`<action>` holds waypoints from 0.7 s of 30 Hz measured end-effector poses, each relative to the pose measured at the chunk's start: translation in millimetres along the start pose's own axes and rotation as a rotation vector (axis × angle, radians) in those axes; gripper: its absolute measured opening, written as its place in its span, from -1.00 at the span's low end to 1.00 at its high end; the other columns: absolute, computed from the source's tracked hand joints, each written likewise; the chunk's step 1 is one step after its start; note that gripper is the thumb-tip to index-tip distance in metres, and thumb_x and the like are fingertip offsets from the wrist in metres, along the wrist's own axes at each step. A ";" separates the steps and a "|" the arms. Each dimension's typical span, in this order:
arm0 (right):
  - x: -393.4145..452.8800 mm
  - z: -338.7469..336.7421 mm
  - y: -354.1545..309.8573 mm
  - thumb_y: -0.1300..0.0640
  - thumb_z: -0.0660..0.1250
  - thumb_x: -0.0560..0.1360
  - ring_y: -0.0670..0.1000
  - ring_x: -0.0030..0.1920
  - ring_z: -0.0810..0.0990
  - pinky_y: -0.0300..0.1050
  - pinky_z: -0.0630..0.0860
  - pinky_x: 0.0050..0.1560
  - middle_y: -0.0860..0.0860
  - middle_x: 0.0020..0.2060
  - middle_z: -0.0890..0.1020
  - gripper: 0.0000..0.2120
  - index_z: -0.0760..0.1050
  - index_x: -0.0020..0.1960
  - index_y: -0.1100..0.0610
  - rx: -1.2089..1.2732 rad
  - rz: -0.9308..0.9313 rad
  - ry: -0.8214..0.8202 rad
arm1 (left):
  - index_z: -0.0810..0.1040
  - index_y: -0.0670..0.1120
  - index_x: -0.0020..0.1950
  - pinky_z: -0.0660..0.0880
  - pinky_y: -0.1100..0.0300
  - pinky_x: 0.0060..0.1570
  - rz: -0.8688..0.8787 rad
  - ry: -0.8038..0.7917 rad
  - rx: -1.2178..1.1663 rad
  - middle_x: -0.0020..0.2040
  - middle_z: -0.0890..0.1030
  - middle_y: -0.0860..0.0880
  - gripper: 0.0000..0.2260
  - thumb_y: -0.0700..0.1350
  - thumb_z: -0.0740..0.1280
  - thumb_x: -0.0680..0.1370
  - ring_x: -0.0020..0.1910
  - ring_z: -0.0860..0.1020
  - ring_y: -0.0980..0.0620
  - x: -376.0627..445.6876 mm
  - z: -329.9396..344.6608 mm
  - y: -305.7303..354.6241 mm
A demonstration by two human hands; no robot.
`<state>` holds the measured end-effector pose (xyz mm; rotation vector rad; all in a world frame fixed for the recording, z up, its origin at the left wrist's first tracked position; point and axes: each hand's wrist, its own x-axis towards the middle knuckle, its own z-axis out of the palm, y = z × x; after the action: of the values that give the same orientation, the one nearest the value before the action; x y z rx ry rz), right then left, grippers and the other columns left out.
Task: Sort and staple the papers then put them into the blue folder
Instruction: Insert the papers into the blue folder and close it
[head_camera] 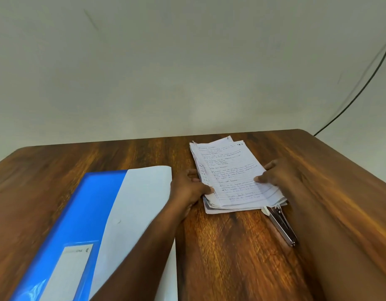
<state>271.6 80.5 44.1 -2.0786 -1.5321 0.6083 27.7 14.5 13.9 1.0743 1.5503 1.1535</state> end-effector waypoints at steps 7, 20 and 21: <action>4.6 -13.4 -5.3 0.23 0.66 0.35 0.02 -0.12 0.56 -0.10 0.50 -0.17 0.11 0.02 0.66 -0.65 0.64 0.07 0.23 -0.019 0.019 -0.150 | 0.48 -0.05 0.45 0.72 0.06 -0.02 -0.029 -0.048 0.292 0.26 0.65 -0.03 -0.28 -0.34 0.64 0.35 0.01 0.69 -0.01 0.9 -7.5 11.2; -14.9 -22.7 -21.1 0.17 0.70 0.30 0.07 -0.17 0.72 -0.06 0.63 -0.22 0.10 -0.10 0.75 -0.61 0.63 0.04 0.23 -0.277 -0.087 -0.563 | 0.55 -0.12 0.30 0.69 0.16 -0.32 -0.138 -0.081 0.679 -0.01 0.74 -0.06 -0.61 -0.01 0.53 0.56 -0.34 0.74 0.01 -0.7 -47.3 33.6; -15.5 -26.7 -19.4 0.15 0.71 0.28 0.07 -0.18 0.71 -0.07 0.61 -0.24 0.10 -0.09 0.76 -0.58 0.64 0.05 0.23 -0.282 -0.081 -0.580 | 0.54 -0.09 0.28 0.68 0.17 -0.35 -0.125 -0.072 0.699 -0.05 0.72 -0.03 -0.62 0.01 0.53 0.55 -0.36 0.74 0.01 -2.6 -45.3 33.4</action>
<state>269.1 67.4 78.1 -2.1371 -2.1127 1.0869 -11.3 9.5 54.2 1.4137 1.9880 0.4715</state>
